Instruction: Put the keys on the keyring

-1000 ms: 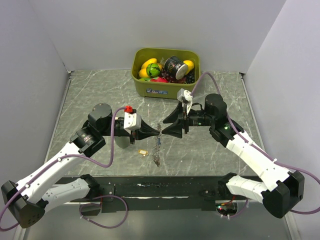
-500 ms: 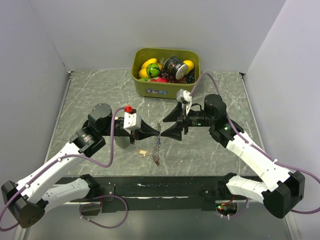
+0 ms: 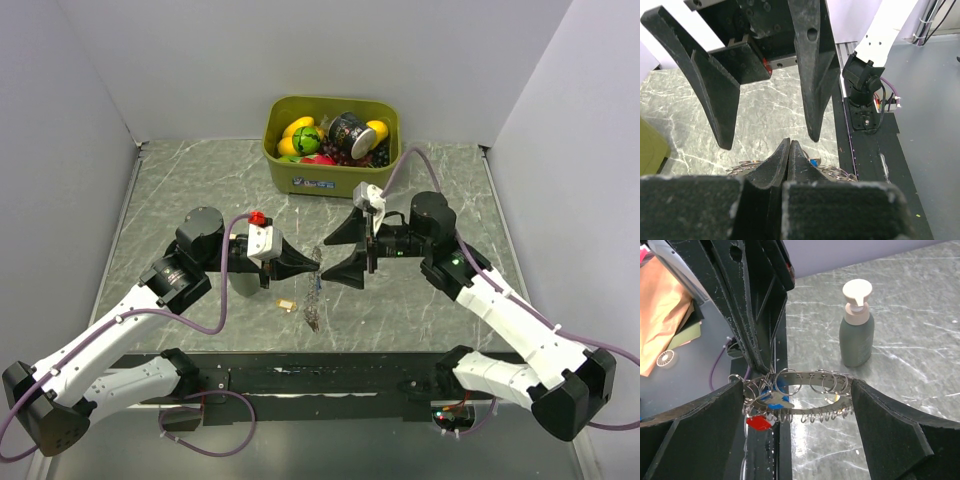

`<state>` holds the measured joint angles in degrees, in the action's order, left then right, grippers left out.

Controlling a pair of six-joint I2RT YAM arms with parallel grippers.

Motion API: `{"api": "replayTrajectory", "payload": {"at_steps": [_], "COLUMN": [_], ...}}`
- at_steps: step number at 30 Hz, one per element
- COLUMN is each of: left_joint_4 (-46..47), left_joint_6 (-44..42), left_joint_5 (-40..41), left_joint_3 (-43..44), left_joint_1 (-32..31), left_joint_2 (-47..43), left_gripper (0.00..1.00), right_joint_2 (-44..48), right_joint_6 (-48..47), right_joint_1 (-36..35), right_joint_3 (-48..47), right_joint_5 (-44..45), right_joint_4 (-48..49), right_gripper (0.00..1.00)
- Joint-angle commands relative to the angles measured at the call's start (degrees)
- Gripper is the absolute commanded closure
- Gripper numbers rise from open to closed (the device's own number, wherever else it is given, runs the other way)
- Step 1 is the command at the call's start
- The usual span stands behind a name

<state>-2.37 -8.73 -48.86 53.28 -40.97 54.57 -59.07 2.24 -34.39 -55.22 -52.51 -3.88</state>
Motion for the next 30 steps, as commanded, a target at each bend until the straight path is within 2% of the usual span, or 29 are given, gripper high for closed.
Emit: {"api": "replayTrajectory", "payload": {"at_steps": [1,4,7,10,11,13,14,16,17,18,25,30], "left_joint_4": [4.2,4.5,4.6,4.9,5.1,5.3,5.4,5.9,6.0,6.1,6.3,8.8], "left_joint_6": [0.6,0.7,0.8,1.0,1.1,1.1,1.2,1.5,1.7,1.7,2.1,4.8], "left_joint_5": [-2.0,-1.9,-1.9,-1.9,-1.9,-1.8,-1.8,-2.0,-2.0,-2.1,-1.1,4.4], "left_joint_3": [2.1,2.2,2.3,2.3,2.3,2.2,2.0,2.1,2.1,2.0,0.2,-3.3], "left_joint_1": [-0.2,-0.2,-0.2,-0.2,-0.1,-0.1,-0.2,-0.2,-0.1,-0.2,-0.2,-0.1], "left_joint_2": [-1.2,-1.3,-1.2,-1.2,-1.2,-1.3,-1.3,-1.2,-1.1,-1.1,-1.7,-2.3], "left_gripper": [0.99,0.99,0.99,0.99,0.99,0.99,0.99,0.99,0.99,0.99,0.99,0.99], "right_joint_2": [-1.0,-1.9,-2.8,-3.3,-3.6,-4.1,-4.1,-3.9,-3.4,-3.2,-3.2,-4.0], "right_joint_6": [-0.9,-0.5,-0.3,0.0,0.0,0.1,0.0,-0.1,0.0,0.3,0.6,0.3], "right_joint_1": [-1.1,-1.7,-2.0,-2.1,-2.1,-2.1,-2.1,-2.0,-2.1,-2.1,-2.1,-2.0], "right_joint_3": [-2.9,-3.2,-3.8,-3.9,-4.2,-4.5,-4.6,-4.5,-4.1,-3.9,-1.7,0.4], "right_joint_5": [0.4,0.0,-0.5,-0.2,-0.4,0.0,0.3,1.1,1.3,1.4,4.2,8.9], "right_joint_4": [0.6,1.0,1.0,1.0,0.9,0.6,0.1,0.3,0.6,1.6,1.2,-0.7], "right_gripper": [0.07,0.1,0.2,0.34,0.46,0.63,0.78,0.87,0.97,1.0,1.0,1.0]}}
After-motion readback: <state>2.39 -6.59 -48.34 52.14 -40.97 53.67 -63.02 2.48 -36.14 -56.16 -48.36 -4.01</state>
